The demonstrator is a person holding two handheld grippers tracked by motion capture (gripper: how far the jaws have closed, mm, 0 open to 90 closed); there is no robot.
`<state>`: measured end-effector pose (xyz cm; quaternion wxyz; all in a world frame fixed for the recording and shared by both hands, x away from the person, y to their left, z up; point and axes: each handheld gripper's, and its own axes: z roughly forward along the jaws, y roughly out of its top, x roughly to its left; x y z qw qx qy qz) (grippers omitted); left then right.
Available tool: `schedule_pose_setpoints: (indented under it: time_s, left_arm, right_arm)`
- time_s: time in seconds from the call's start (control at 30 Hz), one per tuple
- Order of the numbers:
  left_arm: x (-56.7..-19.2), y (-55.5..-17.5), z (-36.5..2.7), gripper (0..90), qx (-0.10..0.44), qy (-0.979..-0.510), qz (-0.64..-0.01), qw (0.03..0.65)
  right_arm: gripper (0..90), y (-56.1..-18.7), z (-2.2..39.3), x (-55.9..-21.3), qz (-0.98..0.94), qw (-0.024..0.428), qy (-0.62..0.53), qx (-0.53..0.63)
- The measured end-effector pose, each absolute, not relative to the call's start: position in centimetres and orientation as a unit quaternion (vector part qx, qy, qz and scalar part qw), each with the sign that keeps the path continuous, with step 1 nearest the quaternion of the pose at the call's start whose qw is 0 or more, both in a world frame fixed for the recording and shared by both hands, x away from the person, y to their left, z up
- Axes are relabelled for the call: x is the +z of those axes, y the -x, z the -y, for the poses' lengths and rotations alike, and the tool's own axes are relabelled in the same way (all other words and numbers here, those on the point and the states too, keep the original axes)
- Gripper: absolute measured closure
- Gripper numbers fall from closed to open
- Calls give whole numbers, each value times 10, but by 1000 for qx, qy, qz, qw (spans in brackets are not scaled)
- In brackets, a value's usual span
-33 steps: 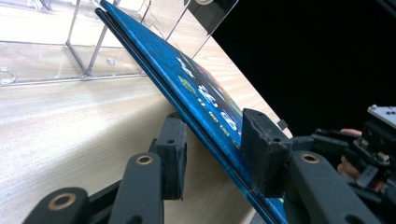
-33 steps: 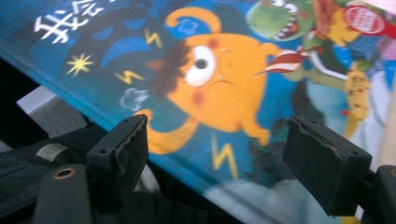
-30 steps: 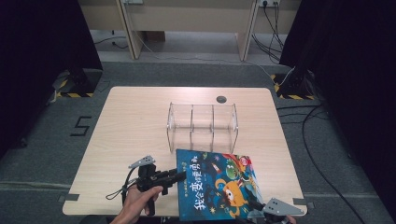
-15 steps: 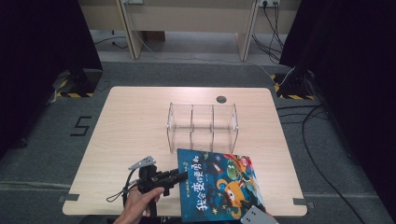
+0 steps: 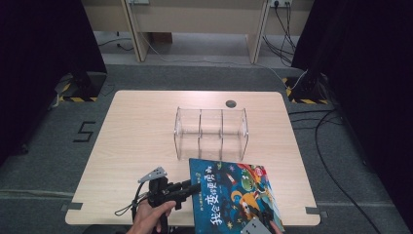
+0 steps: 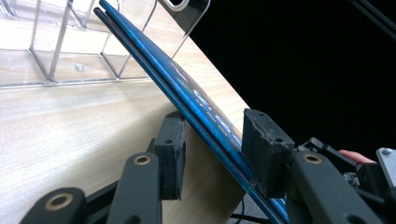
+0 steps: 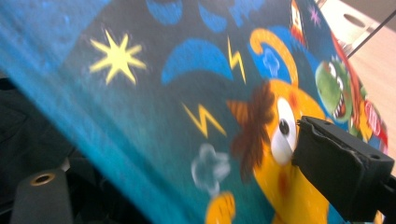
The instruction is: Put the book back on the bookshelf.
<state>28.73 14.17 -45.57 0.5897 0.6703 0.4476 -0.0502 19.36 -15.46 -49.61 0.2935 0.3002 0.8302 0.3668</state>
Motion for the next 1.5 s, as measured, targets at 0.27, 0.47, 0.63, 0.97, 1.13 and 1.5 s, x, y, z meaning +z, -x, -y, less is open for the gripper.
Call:
schedule_pose_setpoints:
  time_s: [0.27, 0.47, 0.63, 0.97, 1.13, 1.5]
  left_arm:
    - [-459, -288, -140, 593, -48, -677, -447, 583]
    - [-459, -288, -139, 588, -47, -674, -447, 585]
    - [-456, -289, -141, 556, -46, -667, -445, 595]
    - [-454, -291, -143, 482, -89, -659, -440, 604]
    - [-457, -296, -145, 437, -125, -653, -439, 605]
    - [-463, -301, -150, 327, -150, -664, -432, 592]
  right_arm:
    - [153, -195, 141, -495, -831, 311, -284, 363]
    - [248, -191, 131, -495, -839, 352, -248, 333]
    - [494, -178, 129, -488, -830, 401, -212, 326]
    - [532, -175, 145, -478, -795, 394, -257, 384]
    - [531, -180, 157, -472, -772, 375, -284, 429]
    - [529, -183, 168, -467, -749, 354, -307, 468]
